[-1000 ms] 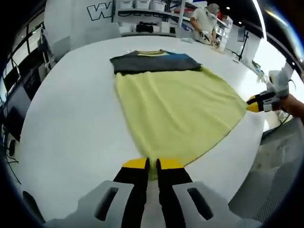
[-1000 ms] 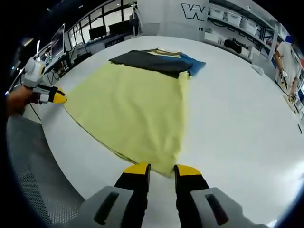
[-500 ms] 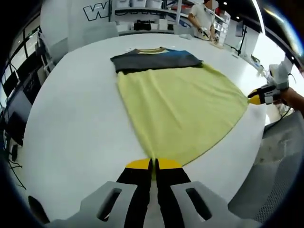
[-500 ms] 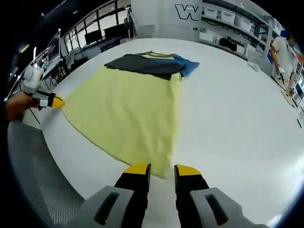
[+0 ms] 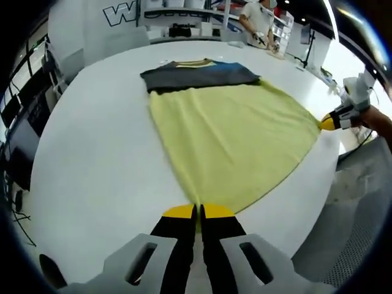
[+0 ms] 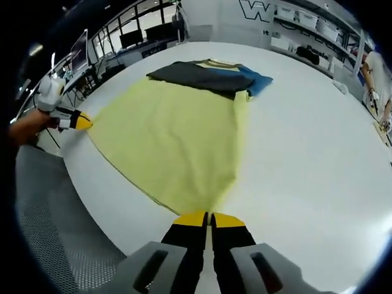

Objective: Fold the garment on the visible template until the final outline fits inside the template.

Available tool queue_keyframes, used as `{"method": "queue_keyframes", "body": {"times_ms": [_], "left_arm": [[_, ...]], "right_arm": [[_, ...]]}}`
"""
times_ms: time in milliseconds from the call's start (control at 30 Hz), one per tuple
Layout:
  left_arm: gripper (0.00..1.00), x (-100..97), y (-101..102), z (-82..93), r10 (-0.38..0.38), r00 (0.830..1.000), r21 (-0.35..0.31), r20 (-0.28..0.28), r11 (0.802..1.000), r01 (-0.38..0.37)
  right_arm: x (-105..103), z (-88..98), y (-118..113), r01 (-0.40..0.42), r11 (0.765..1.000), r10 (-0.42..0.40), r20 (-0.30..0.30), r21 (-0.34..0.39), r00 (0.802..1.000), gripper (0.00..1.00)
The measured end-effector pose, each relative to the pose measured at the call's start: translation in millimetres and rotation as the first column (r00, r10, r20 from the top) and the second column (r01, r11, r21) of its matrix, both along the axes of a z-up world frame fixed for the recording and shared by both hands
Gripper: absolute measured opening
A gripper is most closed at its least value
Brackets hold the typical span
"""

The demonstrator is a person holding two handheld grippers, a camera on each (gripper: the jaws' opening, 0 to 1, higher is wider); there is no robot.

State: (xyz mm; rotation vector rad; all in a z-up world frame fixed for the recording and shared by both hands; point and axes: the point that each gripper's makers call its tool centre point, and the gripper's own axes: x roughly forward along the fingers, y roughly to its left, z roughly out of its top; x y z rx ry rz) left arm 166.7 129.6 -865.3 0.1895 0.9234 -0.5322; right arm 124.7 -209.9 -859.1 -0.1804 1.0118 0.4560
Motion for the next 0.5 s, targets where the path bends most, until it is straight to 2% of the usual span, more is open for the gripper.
{"method": "queue_keyframes", "body": {"times_ms": [200, 233, 333, 500], "left_arm": [[0.0, -15.5, 4, -0.7, -0.025, 0.999, -0.012, -0.024, 1.0, 0.025], [0.0, -19.5, 5, -1.1, -0.029, 0.999, -0.017, -0.028, 0.999, 0.029], [0.0, -29.4, 8, -0.7, -0.035, 0.999, -0.024, -0.041, 0.999, 0.034], [0.0, -39.6, 11, -3.2, -0.058, 0.997, -0.02, -0.058, 0.998, 0.057]], "right_arm": [[-16, 4.7, 6, -0.037, 0.999, 0.037, -0.038, -0.017, 0.999, 0.0], [-22, 4.5, 5, -0.062, 0.997, 0.059, -0.056, -0.04, 0.997, 0.0], [-33, 3.7, 8, -0.089, 0.995, 0.084, -0.093, -0.051, 0.992, 0.0], [-48, -10.2, 7, -0.097, 0.994, 0.089, -0.161, -0.043, 0.983, 0.0]]}}
